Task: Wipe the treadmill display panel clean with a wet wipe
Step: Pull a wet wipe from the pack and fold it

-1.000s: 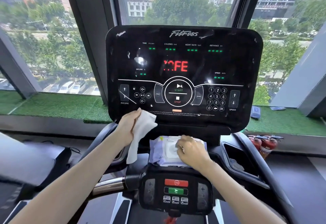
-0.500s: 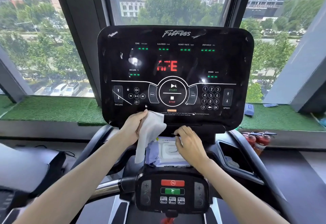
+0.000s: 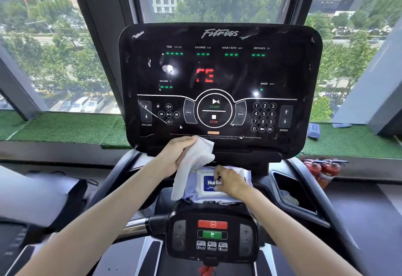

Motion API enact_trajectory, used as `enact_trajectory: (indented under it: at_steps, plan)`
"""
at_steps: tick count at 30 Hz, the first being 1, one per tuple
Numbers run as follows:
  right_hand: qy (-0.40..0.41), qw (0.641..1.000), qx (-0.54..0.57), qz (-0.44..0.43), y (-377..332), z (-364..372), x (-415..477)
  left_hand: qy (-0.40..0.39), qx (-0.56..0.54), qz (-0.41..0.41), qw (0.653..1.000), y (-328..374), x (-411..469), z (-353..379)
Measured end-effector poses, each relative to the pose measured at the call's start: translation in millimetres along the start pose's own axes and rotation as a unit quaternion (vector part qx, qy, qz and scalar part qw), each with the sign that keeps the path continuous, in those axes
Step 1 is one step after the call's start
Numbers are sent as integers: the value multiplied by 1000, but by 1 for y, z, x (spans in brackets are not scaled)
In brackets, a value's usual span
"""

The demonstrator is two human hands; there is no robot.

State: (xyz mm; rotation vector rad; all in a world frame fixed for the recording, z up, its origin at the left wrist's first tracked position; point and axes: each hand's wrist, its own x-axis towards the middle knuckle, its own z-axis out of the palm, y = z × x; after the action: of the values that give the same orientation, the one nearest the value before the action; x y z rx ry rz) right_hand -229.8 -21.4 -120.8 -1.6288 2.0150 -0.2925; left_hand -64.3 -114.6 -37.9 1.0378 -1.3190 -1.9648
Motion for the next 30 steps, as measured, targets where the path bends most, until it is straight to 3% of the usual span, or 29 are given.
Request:
enact_trajectory:
  at_steps: [6,7,9,11,13,17,20,24,27,30]
  plan:
    - [-43,998,34,13,-1,-7,4,-26,101,16,994,3,-2,-5]
    - [-61,996,68,17,-5,-11,1,-27,125,21,992,5,-4,-5]
    - [-86,965,246,13,-20,-31,-8,-45,169,31,984,11,-9,-3]
    - [-32,931,363,-16,-34,-59,-16,-76,171,29,982,21,-15,-1]
    - [32,925,373,-70,-39,-84,-17,-114,165,27,979,32,-20,2]
    - [58,915,374,-139,-40,-101,-18,-173,267,52,947,53,-24,15]
    - [110,909,382,-128,-39,-114,-17,-70,371,90,922,61,-21,19]
    - [83,892,431,-112,-38,-132,-21,27,384,99,917,66,-25,9]
    - [72,864,487,-103,-40,-138,-23,28,300,77,950,67,-35,11]
    - [81,858,500,-85,-47,-139,-22,119,231,71,963,70,-34,17]
